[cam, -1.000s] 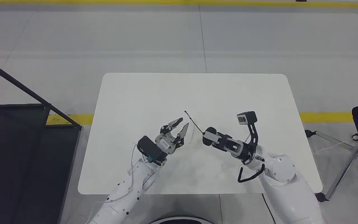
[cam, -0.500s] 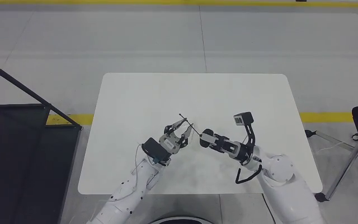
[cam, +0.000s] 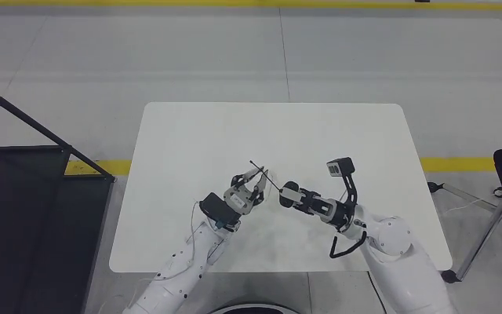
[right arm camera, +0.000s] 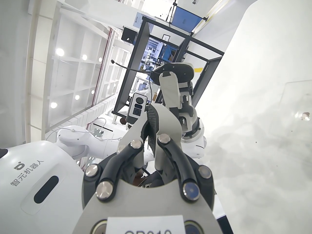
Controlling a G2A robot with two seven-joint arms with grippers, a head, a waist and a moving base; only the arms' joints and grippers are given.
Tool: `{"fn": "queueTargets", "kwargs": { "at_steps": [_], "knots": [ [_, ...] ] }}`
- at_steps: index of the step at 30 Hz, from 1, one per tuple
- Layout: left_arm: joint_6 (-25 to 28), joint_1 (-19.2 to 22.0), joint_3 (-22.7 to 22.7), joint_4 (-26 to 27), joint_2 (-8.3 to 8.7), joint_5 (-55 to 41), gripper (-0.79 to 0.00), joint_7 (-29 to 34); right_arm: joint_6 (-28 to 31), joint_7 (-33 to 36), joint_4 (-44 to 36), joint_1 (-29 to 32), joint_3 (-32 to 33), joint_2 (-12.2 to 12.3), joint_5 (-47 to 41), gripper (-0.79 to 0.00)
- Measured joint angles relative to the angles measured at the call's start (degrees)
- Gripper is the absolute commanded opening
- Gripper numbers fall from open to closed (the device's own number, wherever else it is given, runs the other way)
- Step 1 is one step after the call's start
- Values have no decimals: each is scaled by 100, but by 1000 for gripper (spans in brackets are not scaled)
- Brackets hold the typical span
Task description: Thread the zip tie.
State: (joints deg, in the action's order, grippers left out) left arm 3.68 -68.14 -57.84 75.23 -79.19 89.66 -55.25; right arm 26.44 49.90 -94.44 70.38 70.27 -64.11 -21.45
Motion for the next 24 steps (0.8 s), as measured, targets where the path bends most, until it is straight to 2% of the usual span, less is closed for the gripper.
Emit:
{"fn": "queueTargets", "kwargs": {
  "at_steps": [1,2,4,12,24],
  "knots": [
    [-5,1,-3,-2,-2,4,-693,1,2,1,1,1,1,0,-2,-785],
    [-8,1,-4,-3,-4,7,-754,2,3,2,2,1,1,1,-2,-785],
    [-9,3,-8,-6,-7,10,-785,2,5,3,2,3,2,2,-3,-785],
    [7,5,-32,-34,-17,12,-785,-20,79,-48,14,19,20,-1,-84,-785],
    [-92,-62,-111,-67,7,304,-785,-2,512,239,112,128,243,15,-908,-785]
  ]
}}
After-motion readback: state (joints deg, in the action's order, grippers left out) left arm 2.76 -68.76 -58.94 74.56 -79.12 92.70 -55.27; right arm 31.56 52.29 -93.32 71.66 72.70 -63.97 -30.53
